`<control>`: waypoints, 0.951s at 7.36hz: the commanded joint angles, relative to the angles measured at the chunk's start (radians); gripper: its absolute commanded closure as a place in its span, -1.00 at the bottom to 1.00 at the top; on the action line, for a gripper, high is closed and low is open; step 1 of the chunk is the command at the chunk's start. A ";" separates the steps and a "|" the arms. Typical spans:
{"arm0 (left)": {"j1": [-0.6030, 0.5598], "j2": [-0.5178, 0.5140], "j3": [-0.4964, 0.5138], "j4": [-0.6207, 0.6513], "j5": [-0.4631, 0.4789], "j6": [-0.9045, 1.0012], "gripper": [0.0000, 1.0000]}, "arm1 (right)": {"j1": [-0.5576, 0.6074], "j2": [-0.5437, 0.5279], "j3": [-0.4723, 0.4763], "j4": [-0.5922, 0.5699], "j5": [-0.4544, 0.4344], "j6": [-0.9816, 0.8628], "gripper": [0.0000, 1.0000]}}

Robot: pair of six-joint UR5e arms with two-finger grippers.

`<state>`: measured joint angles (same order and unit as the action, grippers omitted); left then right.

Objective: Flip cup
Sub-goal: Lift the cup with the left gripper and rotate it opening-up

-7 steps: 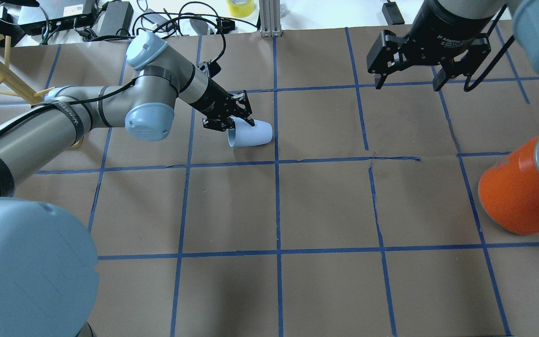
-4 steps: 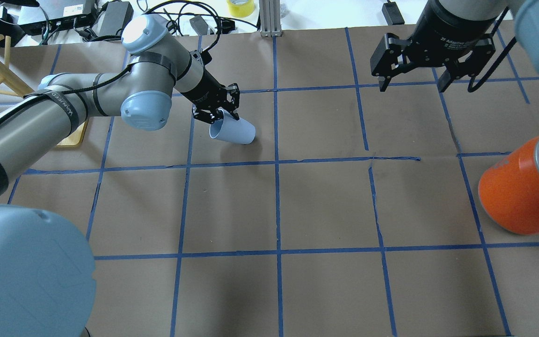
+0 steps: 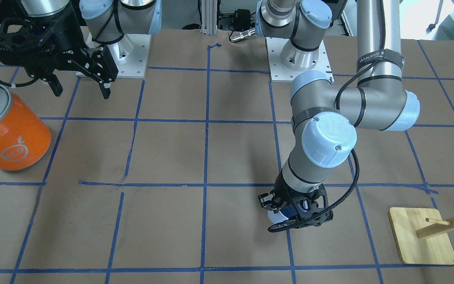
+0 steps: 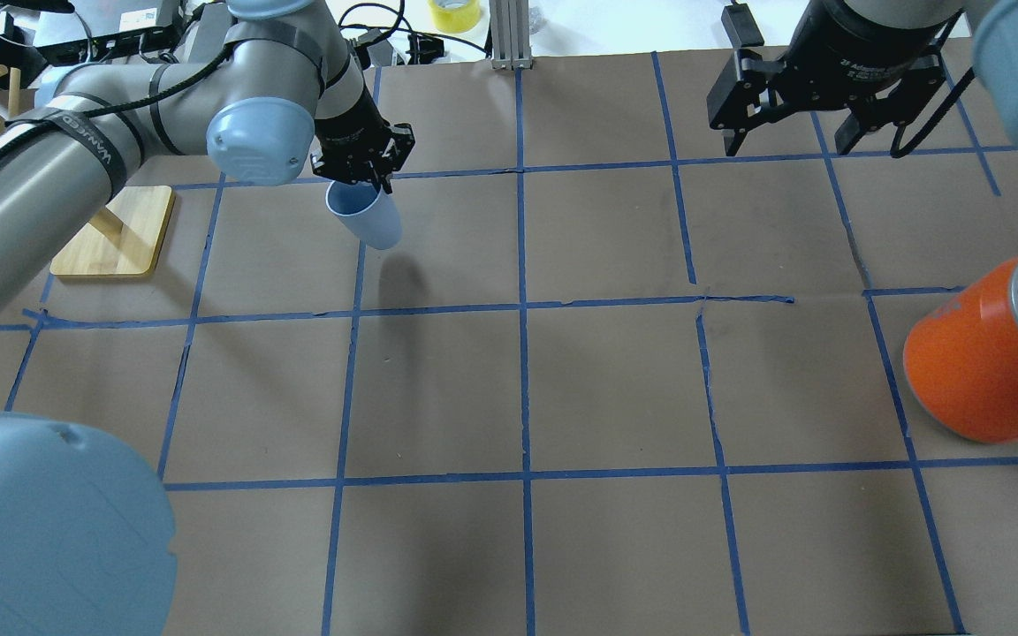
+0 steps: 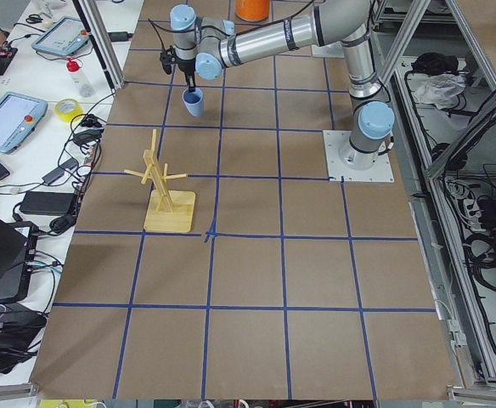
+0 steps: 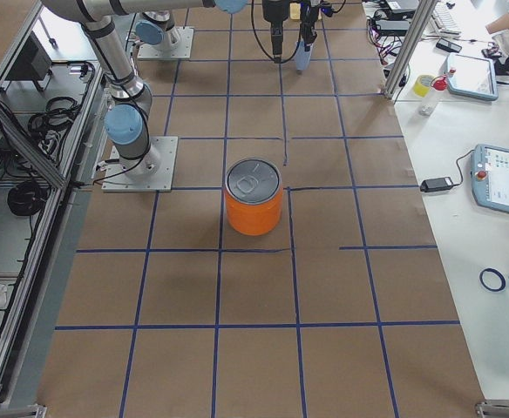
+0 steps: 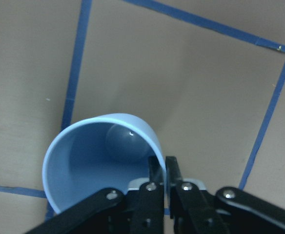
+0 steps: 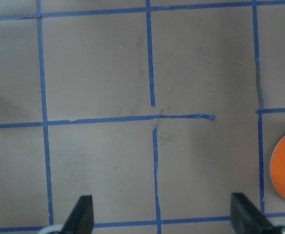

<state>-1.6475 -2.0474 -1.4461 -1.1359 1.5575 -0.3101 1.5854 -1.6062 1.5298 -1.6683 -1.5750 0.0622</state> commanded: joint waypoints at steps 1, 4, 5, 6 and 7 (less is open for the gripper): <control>0.009 0.000 0.023 0.002 0.169 0.135 1.00 | -0.019 0.002 0.001 -0.031 0.001 -0.002 -1.00; 0.106 -0.037 -0.003 0.168 0.168 0.209 1.00 | -0.019 0.000 0.001 -0.024 0.000 -0.001 -1.00; 0.120 -0.045 -0.014 0.168 0.165 0.206 1.00 | -0.019 0.000 0.003 -0.022 0.000 -0.001 -1.00; 0.126 -0.048 -0.029 0.169 0.167 0.200 1.00 | -0.018 -0.001 0.004 -0.022 0.001 -0.001 -1.00; 0.127 -0.054 -0.037 0.168 0.159 0.200 1.00 | -0.016 -0.001 0.007 -0.022 0.004 -0.001 -1.00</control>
<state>-1.5267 -2.0941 -1.4704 -0.9688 1.7224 -0.1094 1.5675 -1.6069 1.5340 -1.6907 -1.5737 0.0613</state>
